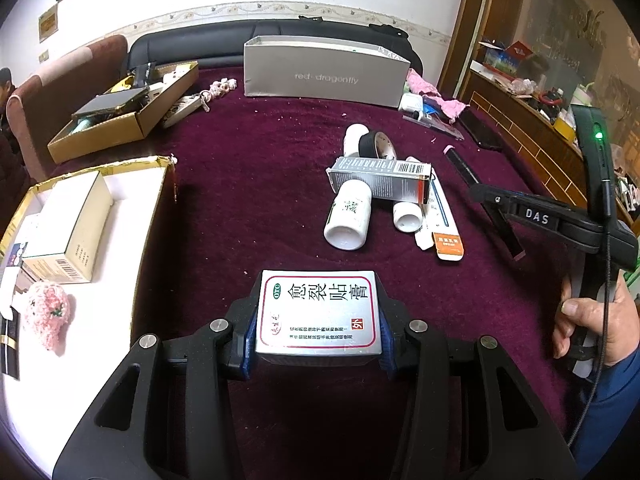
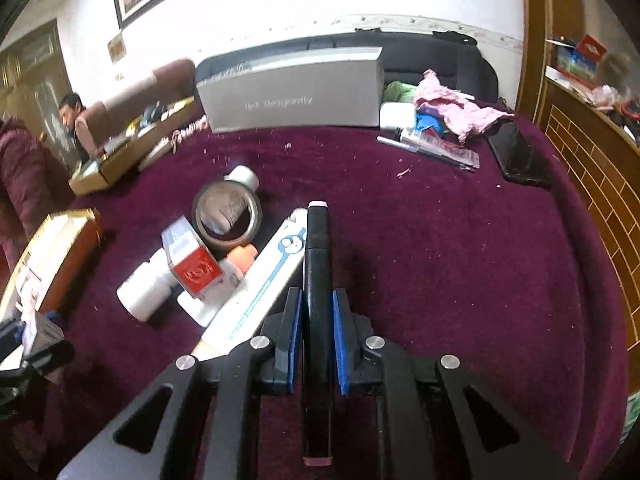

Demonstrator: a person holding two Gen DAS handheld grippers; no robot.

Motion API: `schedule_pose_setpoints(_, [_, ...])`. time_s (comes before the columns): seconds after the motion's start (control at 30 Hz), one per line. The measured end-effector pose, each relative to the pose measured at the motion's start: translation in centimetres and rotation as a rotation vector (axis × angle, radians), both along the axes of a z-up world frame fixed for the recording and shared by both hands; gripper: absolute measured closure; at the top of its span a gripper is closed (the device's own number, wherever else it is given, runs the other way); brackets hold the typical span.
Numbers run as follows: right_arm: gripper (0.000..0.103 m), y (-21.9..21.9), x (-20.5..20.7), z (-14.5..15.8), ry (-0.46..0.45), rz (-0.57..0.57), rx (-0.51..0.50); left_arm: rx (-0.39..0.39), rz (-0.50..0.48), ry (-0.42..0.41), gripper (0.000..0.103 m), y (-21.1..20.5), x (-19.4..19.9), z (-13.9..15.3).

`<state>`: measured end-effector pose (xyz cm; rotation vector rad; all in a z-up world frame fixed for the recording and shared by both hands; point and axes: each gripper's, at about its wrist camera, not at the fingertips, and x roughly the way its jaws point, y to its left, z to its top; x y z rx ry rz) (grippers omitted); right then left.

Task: Organize objects
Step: 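Lift the box and the marker and carry both toward the tray, then lower the box with the left gripper while the right gripper lowers the marker, opening both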

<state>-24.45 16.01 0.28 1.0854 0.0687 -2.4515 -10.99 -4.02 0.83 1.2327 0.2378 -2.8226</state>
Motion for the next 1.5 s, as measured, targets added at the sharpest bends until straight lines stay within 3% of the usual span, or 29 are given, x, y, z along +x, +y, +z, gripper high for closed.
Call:
schedule_pose_setpoints(0.37, [0.09,-2.8,4.3,2.6,-0.013,0.111,-0.185,0.016,0.027,0.05,0.058,-2.2,2.3,2.1])
schedule_pose_setpoints(0.67, [0.09,-11.1,8.3,4.1,-0.051,0.28,-0.212,0.045,0.097,0.085,0.058,-6.8,5.4,3.1])
schedule_pose_setpoints(0.87, [0.09,-16.7,9.5,4.9,-0.095,0.336,-0.223,0.056,0.159,0.064,0.058,-11.3,8.0,2.5])
schedule_pose_setpoints(1.2, [0.09,-25.9,8.8,3.8,-0.22,0.336,-0.199,0.067,0.16,-0.038,0.058,-15.8,9.4,1.0])
schedule_pose_setpoints(1.5, [0.09,-28.6,7.2,1.2,-0.297,0.254,-0.169,0.117,0.116,-0.098,0.058,-16.4,7.8,-0.2])
